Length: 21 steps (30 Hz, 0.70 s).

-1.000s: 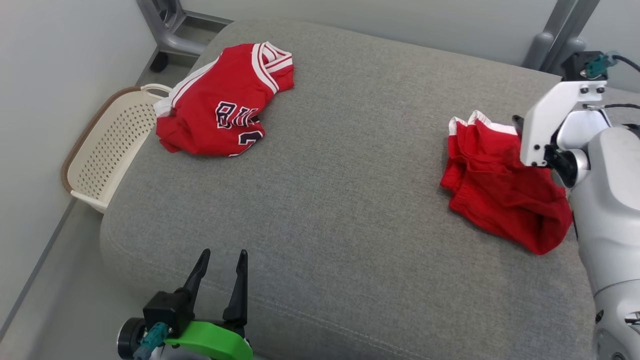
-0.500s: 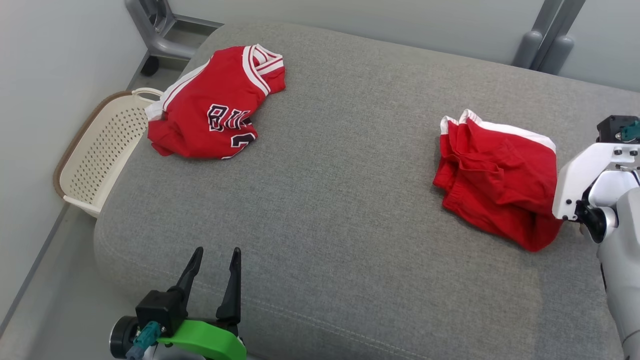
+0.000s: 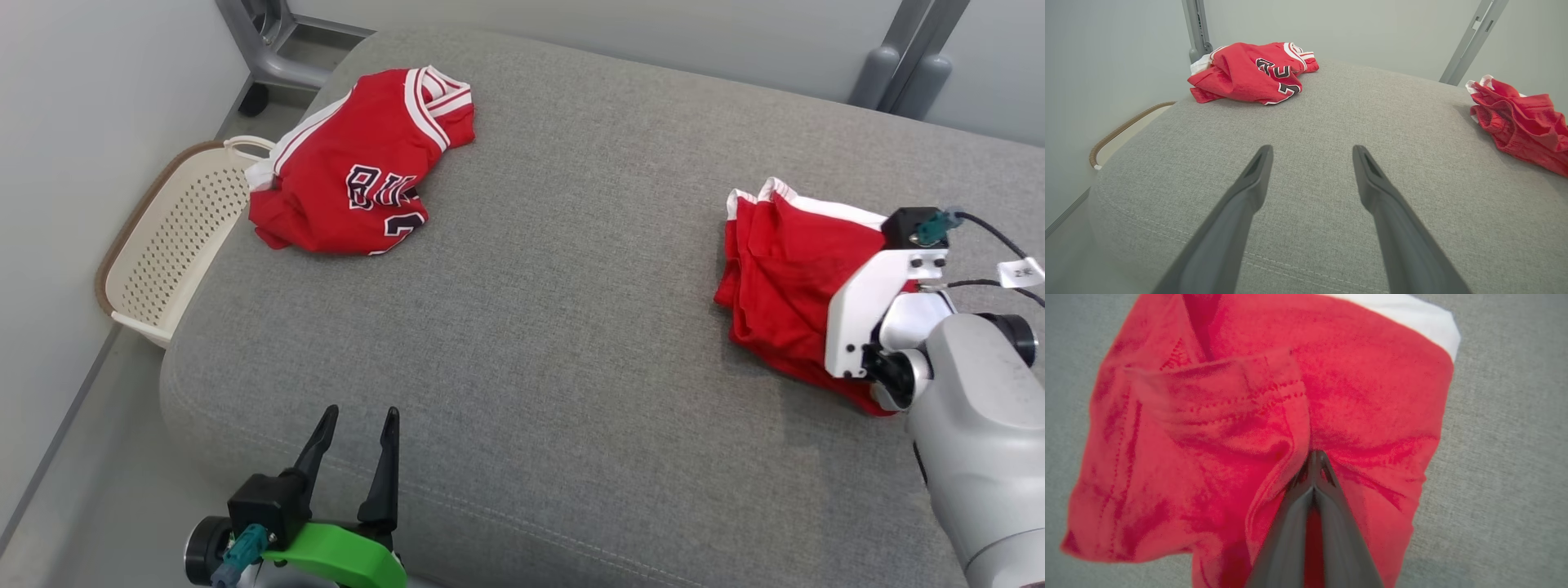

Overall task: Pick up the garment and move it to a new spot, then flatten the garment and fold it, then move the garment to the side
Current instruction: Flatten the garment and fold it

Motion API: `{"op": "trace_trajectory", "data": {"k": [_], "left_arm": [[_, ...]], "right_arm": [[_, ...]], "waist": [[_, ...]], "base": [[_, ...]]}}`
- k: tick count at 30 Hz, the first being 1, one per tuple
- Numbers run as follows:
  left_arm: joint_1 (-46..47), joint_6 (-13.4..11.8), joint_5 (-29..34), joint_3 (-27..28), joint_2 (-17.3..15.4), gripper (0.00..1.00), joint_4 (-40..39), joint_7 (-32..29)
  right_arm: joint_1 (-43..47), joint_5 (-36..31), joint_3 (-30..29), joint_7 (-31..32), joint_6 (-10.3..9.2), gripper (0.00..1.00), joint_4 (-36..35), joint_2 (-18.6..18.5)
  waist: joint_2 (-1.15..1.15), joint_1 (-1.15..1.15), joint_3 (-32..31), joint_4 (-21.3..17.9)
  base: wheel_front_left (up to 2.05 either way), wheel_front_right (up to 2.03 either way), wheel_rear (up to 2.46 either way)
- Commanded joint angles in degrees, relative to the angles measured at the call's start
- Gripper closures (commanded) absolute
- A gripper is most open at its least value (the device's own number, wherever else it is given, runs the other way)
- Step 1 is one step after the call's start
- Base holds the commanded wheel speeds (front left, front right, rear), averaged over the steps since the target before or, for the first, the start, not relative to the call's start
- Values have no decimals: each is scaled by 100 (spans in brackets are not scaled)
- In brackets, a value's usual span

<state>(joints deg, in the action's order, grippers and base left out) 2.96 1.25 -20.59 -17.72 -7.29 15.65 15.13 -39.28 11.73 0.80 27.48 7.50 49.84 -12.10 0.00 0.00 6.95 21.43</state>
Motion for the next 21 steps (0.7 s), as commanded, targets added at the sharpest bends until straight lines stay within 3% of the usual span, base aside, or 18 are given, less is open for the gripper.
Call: {"op": "trace_trajectory", "data": {"k": [1, 9, 21], "left_arm": [[44, -21, -9, 22, -34, 0, 12, 6], [-42, -30, -26, -36, -33, 0, 34, 1], [-159, -62, -58, -103, -84, 0, 39, -17]], "right_arm": [[-30, 99, 145, 56, -2, 100, -56, 28], [83, 502, 964, 263, -3, 100, -302, 128], [134, 796, 1663, 183, -3, 100, -189, 443]], "waist": [[0, 0, -64, -32], [0, 0, -273, -85], [0, 0, -455, 93]], "base": [[0, 0, 0], [0, 0, 0], [0, 0, 0]]}}
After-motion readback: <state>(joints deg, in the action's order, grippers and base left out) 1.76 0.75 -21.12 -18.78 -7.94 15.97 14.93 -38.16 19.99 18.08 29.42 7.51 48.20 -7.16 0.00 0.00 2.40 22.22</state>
